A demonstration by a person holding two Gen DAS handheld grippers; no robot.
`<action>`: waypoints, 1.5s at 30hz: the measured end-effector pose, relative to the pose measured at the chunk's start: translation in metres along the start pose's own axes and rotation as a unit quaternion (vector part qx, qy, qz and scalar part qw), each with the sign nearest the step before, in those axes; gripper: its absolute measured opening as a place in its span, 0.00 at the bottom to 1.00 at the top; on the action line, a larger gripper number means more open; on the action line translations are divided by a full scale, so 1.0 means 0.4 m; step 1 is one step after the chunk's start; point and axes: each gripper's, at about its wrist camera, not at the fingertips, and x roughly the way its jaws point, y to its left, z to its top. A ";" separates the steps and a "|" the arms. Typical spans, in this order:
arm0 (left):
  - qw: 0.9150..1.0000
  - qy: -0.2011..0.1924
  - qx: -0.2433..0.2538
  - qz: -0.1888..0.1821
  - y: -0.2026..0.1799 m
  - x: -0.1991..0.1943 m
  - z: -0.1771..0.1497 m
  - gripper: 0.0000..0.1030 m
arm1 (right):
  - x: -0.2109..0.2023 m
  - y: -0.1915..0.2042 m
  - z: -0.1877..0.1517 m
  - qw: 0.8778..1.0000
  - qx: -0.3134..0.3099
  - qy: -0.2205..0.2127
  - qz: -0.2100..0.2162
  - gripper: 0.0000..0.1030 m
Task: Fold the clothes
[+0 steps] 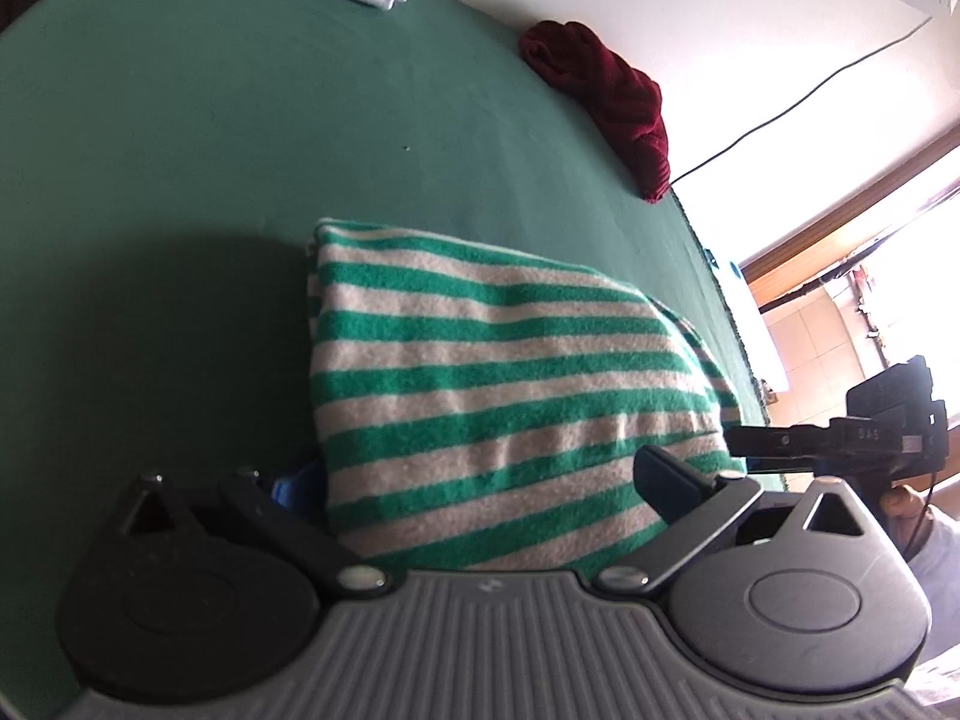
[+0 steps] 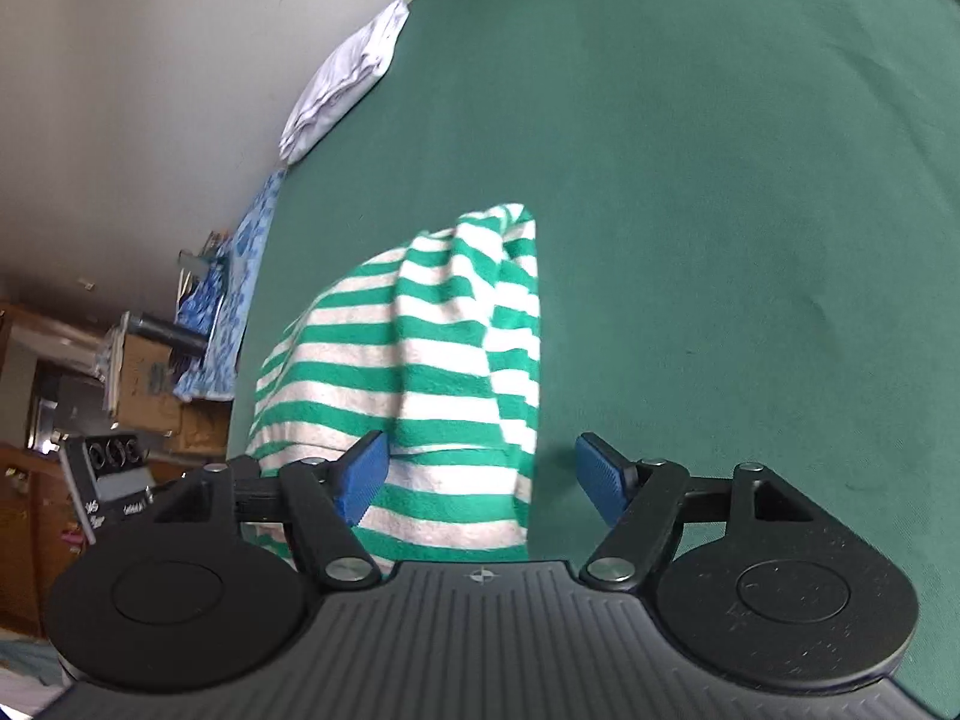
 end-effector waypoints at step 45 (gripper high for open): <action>0.995 -0.081 0.031 0.052 -0.112 -0.092 0.104 0.41 | 0.017 0.120 0.046 0.995 -0.045 -0.031 0.087 0.37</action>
